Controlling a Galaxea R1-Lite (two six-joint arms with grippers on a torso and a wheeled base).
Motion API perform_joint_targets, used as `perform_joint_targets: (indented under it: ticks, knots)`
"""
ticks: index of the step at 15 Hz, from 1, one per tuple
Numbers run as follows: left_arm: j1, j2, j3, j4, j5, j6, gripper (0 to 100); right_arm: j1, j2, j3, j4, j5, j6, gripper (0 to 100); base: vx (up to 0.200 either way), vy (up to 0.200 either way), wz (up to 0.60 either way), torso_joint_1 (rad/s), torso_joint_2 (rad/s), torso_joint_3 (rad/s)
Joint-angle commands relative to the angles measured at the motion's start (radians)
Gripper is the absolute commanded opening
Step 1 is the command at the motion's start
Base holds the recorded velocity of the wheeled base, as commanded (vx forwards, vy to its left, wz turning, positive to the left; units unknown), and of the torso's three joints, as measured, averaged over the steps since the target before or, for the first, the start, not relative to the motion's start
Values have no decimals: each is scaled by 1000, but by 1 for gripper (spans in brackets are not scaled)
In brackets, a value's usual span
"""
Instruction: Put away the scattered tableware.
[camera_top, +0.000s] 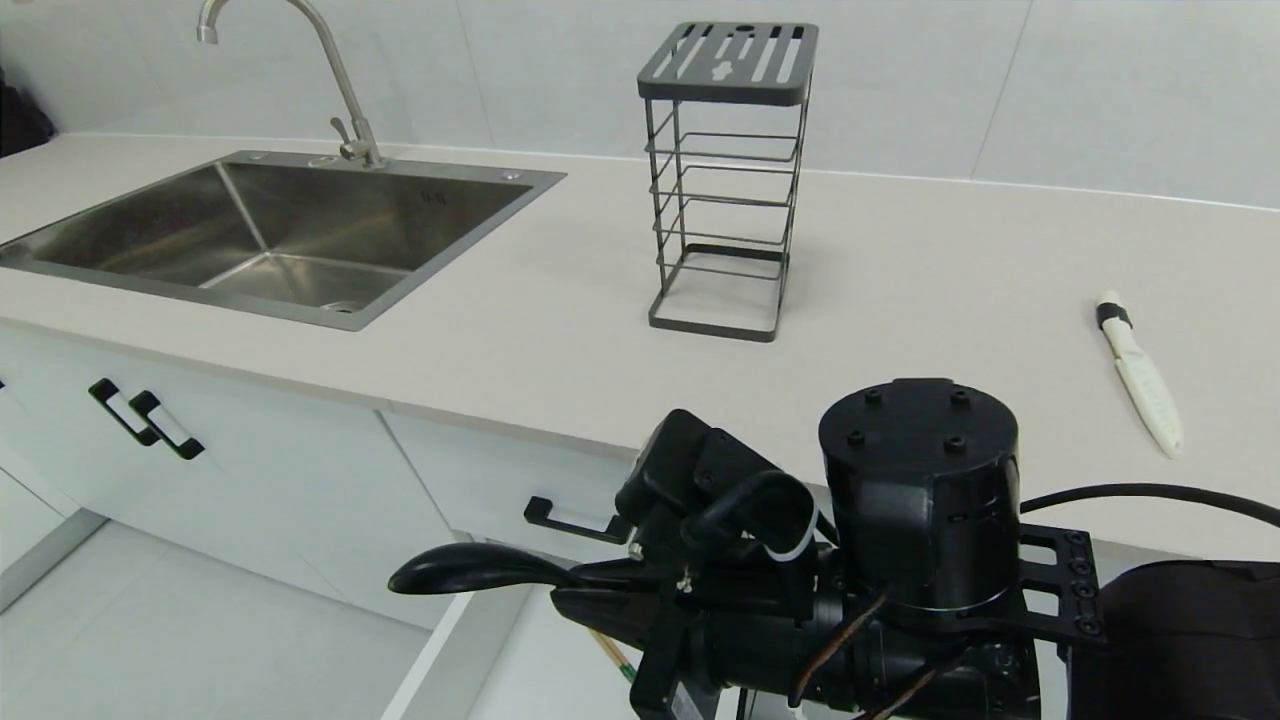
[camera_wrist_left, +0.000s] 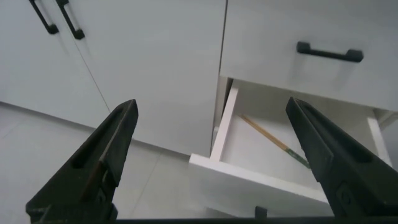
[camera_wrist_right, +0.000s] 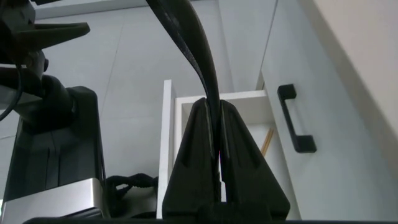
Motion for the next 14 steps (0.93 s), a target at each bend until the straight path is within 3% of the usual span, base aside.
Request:
perform_joint_targets:
  ticks: [1, 6, 11, 14]
  knots:
    - [0, 0, 0, 0, 2, 0, 100, 2, 0, 0, -1, 1, 0, 0, 0, 0, 0, -256, 481, 222]
    - [0, 0, 0, 0, 2, 0, 100, 2, -8, -2, 2, 1, -25, 0, 0, 0, 0, -256, 397, 157]
    - [0, 0, 0, 0, 0, 0, 100, 2, -66, -13, 174, 18, -45, 0, 0, 0, 0, -246, 317, 121]
    - [0, 0, 0, 0, 2, 0, 100, -4, -164, 12, 249, 19, -51, 0, 0, 0, 0, -69, 273, 98]
